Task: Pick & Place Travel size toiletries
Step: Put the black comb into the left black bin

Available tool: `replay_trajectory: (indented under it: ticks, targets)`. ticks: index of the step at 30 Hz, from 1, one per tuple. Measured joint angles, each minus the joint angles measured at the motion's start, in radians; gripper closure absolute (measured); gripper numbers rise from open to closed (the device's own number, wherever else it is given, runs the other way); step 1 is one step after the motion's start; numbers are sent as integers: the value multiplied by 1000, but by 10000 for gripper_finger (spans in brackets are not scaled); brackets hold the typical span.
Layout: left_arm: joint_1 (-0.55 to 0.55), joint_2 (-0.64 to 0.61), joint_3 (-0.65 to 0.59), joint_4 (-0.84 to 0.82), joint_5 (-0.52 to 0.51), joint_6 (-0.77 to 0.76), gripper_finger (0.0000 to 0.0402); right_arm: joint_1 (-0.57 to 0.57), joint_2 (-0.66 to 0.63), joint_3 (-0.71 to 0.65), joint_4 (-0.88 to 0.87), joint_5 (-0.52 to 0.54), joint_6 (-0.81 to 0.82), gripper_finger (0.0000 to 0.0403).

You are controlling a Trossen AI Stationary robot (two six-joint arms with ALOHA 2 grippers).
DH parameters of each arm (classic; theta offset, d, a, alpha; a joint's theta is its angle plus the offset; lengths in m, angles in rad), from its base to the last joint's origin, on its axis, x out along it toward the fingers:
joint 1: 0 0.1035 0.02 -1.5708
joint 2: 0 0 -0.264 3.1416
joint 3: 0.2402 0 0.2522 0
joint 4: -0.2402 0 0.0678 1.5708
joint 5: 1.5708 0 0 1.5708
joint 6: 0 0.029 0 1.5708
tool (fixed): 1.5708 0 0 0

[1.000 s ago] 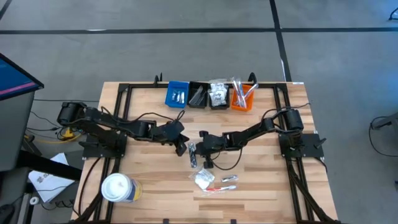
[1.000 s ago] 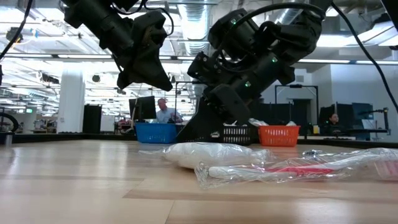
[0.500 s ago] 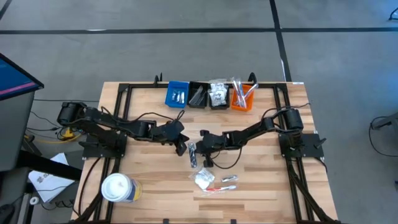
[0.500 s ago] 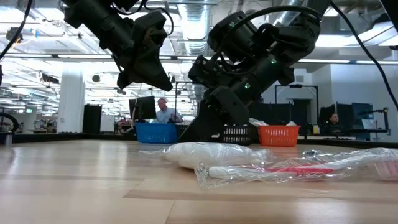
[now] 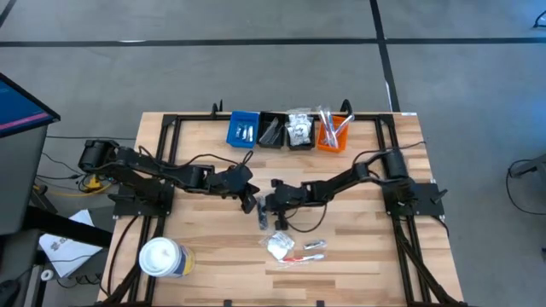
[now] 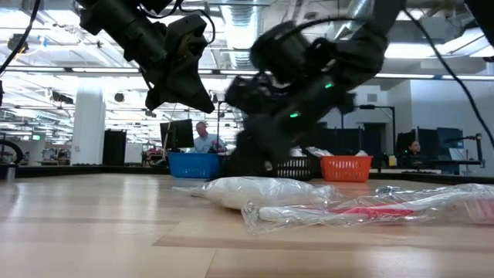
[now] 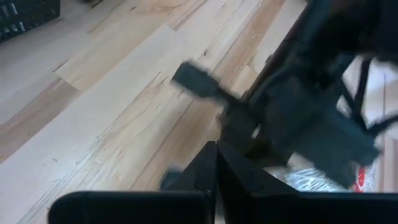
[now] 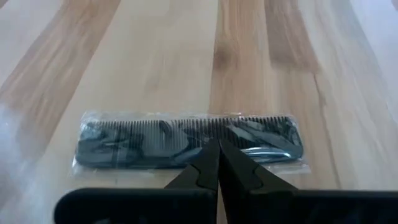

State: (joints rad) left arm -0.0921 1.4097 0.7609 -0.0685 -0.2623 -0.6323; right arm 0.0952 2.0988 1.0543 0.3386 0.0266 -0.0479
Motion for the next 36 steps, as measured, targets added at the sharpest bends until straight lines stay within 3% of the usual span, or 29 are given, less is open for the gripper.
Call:
replay_trajectory:
  ticks: [6,15,25,36]
  targets:
    - [0,0,0,-1,0,0,401,9,96,145,-135,2,0,403]
    - [0,0,0,-3,1,3,400,9,82,143,-166,1,37,403]
    - [0,0,0,-2,2,3,400,13,86,13,104,8,150,403]
    - [0,0,0,-3,2,5,400,-9,83,-3,116,-9,198,403]
